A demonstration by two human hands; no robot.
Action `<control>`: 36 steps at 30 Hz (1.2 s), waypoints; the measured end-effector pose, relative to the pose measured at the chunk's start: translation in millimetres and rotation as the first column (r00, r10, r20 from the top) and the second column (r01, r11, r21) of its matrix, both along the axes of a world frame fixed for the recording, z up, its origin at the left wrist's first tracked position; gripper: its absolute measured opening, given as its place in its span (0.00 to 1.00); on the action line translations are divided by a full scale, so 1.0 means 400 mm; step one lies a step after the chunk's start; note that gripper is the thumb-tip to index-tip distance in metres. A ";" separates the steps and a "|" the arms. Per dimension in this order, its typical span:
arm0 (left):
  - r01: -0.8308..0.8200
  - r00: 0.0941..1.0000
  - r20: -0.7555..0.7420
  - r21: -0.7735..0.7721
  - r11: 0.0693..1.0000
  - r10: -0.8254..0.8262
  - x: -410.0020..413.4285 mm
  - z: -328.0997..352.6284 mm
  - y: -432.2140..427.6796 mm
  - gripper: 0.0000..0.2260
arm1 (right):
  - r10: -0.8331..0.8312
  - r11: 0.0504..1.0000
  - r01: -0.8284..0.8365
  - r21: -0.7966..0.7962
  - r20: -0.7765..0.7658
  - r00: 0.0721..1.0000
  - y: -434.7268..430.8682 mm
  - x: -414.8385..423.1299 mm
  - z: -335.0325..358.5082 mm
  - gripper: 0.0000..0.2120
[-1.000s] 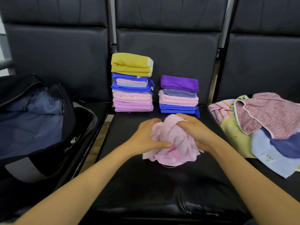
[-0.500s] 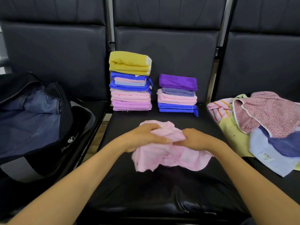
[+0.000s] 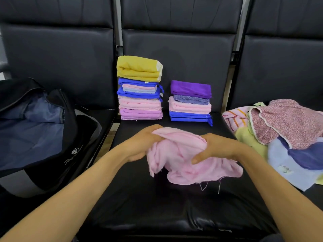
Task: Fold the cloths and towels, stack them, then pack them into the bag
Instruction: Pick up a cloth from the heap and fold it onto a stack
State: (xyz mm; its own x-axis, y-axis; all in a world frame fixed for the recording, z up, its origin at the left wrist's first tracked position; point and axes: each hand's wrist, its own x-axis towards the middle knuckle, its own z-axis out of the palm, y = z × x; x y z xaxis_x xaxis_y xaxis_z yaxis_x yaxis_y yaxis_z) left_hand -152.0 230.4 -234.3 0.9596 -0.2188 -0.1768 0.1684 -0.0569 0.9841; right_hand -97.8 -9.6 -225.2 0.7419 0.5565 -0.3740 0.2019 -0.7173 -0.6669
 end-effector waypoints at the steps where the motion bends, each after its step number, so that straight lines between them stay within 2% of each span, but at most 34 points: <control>1: 0.015 1.000 -0.018 -0.056 0.998 -0.016 -0.005 0.011 -0.007 0.03 | 0.003 0.991 0.011 -0.136 0.100 0.995 0.007 0.000 0.001 0.19; 2: 0.041 0.999 -0.027 -0.067 0.997 -0.043 -0.009 0.021 -0.012 0.04 | -0.005 0.968 0.061 -0.244 0.227 0.974 0.015 0.001 0.000 0.16; 3: 0.071 0.996 -0.042 -0.053 0.996 -0.074 -0.010 0.026 -0.014 0.08 | -0.015 0.954 0.112 -0.279 0.328 0.945 0.020 0.002 -0.002 0.13; 4: 0.115 0.991 -0.062 -0.026 0.993 -0.117 -0.010 0.030 -0.011 0.13 | -0.049 0.963 0.140 -0.230 0.360 0.932 0.019 0.007 -0.008 0.13; 6: 0.192 0.978 -0.104 0.122 0.974 -0.179 -0.010 0.036 0.004 0.21 | -0.148 0.989 0.145 0.026 0.201 0.968 0.005 0.014 -0.020 0.15; 7: 0.205 0.978 -0.087 0.281 0.938 -0.187 -0.011 0.038 0.011 0.23 | -0.167 0.977 0.148 0.155 0.113 0.980 -0.004 0.014 -0.025 0.15; 8: 0.205 0.978 -0.068 0.459 0.864 -0.196 -0.011 0.036 0.017 0.21 | -0.174 0.956 0.154 0.249 0.058 0.983 -0.009 0.013 -0.029 0.14; 10: 0.206 0.971 -0.066 0.725 0.657 -0.231 -0.012 0.023 0.015 0.11 | -0.174 0.917 0.171 0.359 -0.025 0.984 -0.005 0.008 -0.038 0.14; 12: 0.153 0.978 -0.054 0.838 0.524 -0.199 -0.013 0.013 0.008 0.08 | -0.139 0.882 0.192 0.431 -0.153 0.978 0.011 -0.001 -0.033 0.16; 13: 0.108 0.985 -0.021 0.848 0.518 -0.172 -0.011 0.006 0.010 0.06 | -0.111 0.879 0.193 0.436 -0.207 0.972 0.018 -0.006 -0.025 0.17; 14: 0.054 0.989 0.032 0.838 0.543 -0.148 -0.008 0.002 0.016 0.06 | -0.080 0.887 0.181 0.426 -0.243 0.967 0.022 -0.010 -0.015 0.17; 16: -0.026 0.983 0.141 0.749 0.662 -0.121 -0.004 0.003 0.033 0.10 | -0.036 0.912 0.150 0.382 -0.288 0.957 0.020 -0.014 0.001 0.19; 18: -0.039 0.973 0.207 0.597 0.801 -0.106 -0.004 0.010 0.045 0.06 | 0.009 0.971 0.051 0.233 -0.253 0.968 0.015 -0.023 0.015 0.24; 19: -0.005 0.972 0.203 0.509 0.861 -0.114 -0.008 0.016 0.040 0.05 | 0.040 0.996 -0.023 0.091 -0.187 0.982 0.013 -0.027 0.017 0.27; 21: 0.065 0.983 0.142 0.307 0.950 -0.113 -0.012 0.020 0.024 0.12 | 0.082 0.968 -0.082 -0.239 -0.010 0.997 0.018 -0.028 0.012 0.24; 23: 0.075 0.995 0.055 0.183 0.980 -0.086 -0.015 0.023 0.006 0.18 | 0.083 0.886 0.035 -0.462 0.232 0.969 0.028 -0.026 0.012 0.14; 24: 0.071 0.997 0.027 0.161 0.984 -0.076 -0.014 0.026 0.002 0.19 | 0.074 0.874 0.111 -0.474 0.356 0.932 0.029 -0.023 0.011 0.10; 26: 0.086 0.996 -0.012 0.150 0.985 -0.085 -0.012 0.036 0.005 0.19 | 0.008 0.935 0.167 -0.314 0.486 0.874 0.014 -0.005 -0.005 0.09; 27: 0.110 0.994 -0.017 0.189 0.976 -0.109 -0.014 0.040 0.012 0.21 | -0.048 0.973 0.150 -0.178 0.480 0.876 0.001 0.004 -0.011 0.10; 28: 0.139 0.989 0.000 0.316 0.938 -0.147 -0.015 0.040 0.019 0.22 | -0.111 0.990 0.137 -0.030 0.434 0.894 -0.014 0.011 -0.018 0.09; 29: 0.164 0.980 0.014 0.519 0.839 -0.200 -0.014 0.031 0.025 0.22 | -0.168 0.984 0.138 0.110 0.355 0.919 -0.025 0.009 -0.023 0.07; 30: 0.171 0.968 0.009 0.714 0.679 -0.252 -0.016 0.020 0.025 0.19 | -0.199 0.964 0.145 0.223 0.242 0.950 -0.032 0.003 -0.029 0.07; 31: 0.161 0.956 0.001 0.834 0.528 -0.293 -0.014 0.006 0.023 0.15 | -0.197 0.933 0.152 0.326 0.109 0.974 -0.034 -0.006 -0.033 0.11; 32: 0.145 0.954 -0.007 0.886 0.441 -0.299 -0.015 -0.003 0.019 0.10 | -0.181 0.900 0.173 0.400 -0.019 0.983 -0.033 -0.016 -0.035 0.17; 33: 0.131 0.958 -0.005 0.897 0.423 -0.287 -0.016 -0.010 0.017 0.07 | -0.162 0.877 0.198 0.438 -0.119 0.980 -0.031 -0.023 -0.035 0.23; 34: 0.118 0.964 0.006 0.887 0.446 -0.266 -0.018 -0.014 0.017 0.06 | -0.136 0.868 0.206 0.453 -0.184 0.974 -0.030 -0.031 -0.035 0.27; 36: 0.111 0.974 0.029 0.805 0.583 -0.225 -0.022 -0.023 0.031 0.06 | -0.081 0.885 0.176 0.431 -0.231 0.970 -0.031 -0.047 -0.027 0.28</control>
